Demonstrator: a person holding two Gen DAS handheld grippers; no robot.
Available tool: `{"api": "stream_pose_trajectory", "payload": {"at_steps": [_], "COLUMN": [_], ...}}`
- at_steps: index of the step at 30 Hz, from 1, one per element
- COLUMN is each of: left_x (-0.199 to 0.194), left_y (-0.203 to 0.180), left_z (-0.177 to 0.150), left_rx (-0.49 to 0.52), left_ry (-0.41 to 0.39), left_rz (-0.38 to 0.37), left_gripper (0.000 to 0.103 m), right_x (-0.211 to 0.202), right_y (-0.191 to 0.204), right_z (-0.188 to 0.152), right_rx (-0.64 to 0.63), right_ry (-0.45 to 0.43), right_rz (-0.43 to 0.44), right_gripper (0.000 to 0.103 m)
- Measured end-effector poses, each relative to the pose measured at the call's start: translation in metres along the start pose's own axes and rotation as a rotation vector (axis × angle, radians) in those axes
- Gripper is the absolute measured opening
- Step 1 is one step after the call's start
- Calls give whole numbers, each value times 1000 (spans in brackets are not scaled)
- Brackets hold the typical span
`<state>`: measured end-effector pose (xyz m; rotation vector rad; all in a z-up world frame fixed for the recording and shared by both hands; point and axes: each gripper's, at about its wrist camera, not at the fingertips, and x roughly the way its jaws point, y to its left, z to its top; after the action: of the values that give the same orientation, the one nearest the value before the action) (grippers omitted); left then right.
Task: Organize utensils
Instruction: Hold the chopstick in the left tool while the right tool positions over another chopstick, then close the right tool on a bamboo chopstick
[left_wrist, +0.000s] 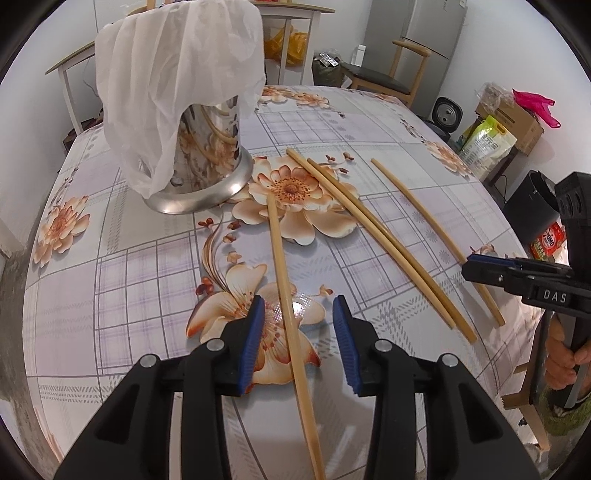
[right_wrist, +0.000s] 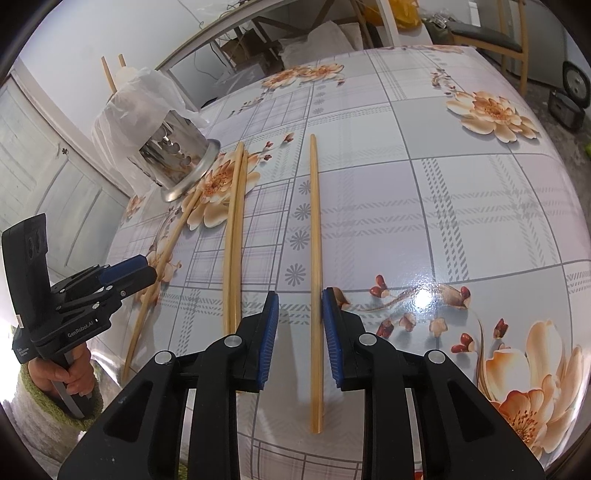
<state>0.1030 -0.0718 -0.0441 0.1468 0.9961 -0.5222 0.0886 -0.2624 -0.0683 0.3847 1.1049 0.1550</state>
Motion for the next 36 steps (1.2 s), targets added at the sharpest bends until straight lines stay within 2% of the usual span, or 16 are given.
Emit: {"api": "stream_pose_trajectory", "payload": {"at_steps": [8, 19, 29, 32, 36], "left_x": [1, 16, 43, 46, 47], "left_y": [-5, -2, 0, -1, -3], "left_z": [1, 18, 42, 45, 46], "left_rx": [35, 56, 92, 98, 97], "left_ry": [-9, 1, 51, 48, 47], "left_rz": [2, 57, 126, 135, 137], "left_gripper": [37, 37, 20, 18, 10], "right_x": [0, 0, 1, 1, 2], "right_y": [0, 1, 1, 2, 3], "right_z": [0, 0, 1, 0, 1], "right_rx": [-2, -2, -6, -6, -10], "right_ry": [0, 1, 2, 3, 4], "right_rz": [-2, -3, -5, -6, -13], "right_gripper": [24, 24, 24, 24, 24]}}
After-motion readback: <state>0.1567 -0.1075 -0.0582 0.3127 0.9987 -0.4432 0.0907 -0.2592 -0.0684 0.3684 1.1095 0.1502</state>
